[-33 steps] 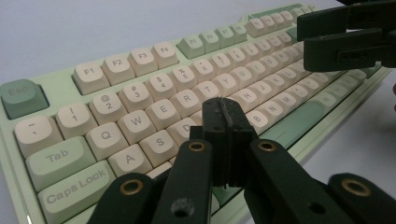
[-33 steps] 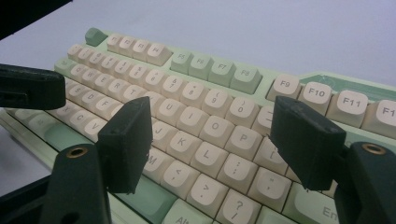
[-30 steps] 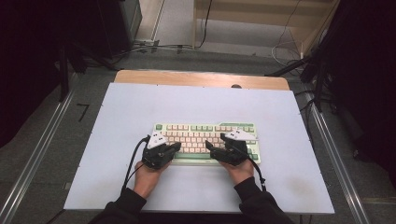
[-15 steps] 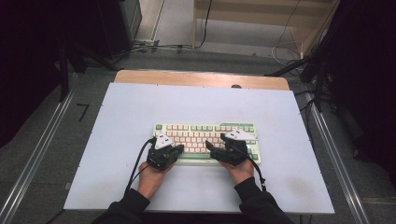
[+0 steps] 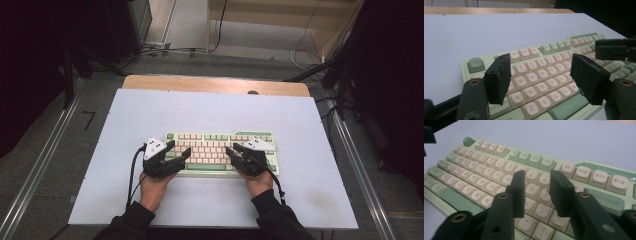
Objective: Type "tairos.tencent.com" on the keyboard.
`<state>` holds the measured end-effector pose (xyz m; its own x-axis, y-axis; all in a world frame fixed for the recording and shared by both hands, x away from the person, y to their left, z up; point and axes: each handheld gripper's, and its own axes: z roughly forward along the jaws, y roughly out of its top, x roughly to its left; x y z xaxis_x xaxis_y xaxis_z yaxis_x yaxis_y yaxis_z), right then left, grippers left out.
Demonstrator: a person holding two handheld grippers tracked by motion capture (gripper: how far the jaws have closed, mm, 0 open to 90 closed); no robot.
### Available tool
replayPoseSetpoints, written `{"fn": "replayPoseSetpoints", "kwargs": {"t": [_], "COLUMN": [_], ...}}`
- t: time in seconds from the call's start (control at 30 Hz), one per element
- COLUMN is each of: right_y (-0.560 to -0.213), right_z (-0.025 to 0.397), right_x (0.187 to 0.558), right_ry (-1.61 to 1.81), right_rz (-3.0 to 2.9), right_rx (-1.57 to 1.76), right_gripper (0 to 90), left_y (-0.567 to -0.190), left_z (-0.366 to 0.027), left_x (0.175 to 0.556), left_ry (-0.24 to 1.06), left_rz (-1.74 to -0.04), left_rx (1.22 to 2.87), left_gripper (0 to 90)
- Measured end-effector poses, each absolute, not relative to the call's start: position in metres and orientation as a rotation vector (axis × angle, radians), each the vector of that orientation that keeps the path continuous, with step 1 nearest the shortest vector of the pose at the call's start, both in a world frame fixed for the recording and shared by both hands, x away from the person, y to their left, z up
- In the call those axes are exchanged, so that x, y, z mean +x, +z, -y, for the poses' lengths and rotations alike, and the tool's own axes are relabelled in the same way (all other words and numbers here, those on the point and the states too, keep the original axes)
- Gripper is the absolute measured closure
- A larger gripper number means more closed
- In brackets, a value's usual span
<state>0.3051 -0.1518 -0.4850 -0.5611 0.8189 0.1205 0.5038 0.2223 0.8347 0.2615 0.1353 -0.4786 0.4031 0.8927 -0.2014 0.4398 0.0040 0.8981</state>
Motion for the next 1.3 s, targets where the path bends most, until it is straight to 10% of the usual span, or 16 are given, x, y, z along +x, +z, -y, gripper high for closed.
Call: {"fn": "replayPoseSetpoints", "kwargs": {"t": [0.33,1.3], "right_y": [-0.486,-0.492], "right_z": [0.149,0.134], "right_x": [0.309,0.322], "right_ry": [1.251,1.171], "right_rz": [-2.164,-2.251], "right_rx": [1.204,1.223], "right_gripper": [87.2,87.7], "left_y": [-0.481,-0.482], "left_z": [-0.150,-0.162], "left_x": [0.265,0.255], "left_ry": [0.572,0.596], "left_rz": [-1.262,-1.299], "left_rx": [1.593,1.591], "left_gripper": [28.0,26.7]}}
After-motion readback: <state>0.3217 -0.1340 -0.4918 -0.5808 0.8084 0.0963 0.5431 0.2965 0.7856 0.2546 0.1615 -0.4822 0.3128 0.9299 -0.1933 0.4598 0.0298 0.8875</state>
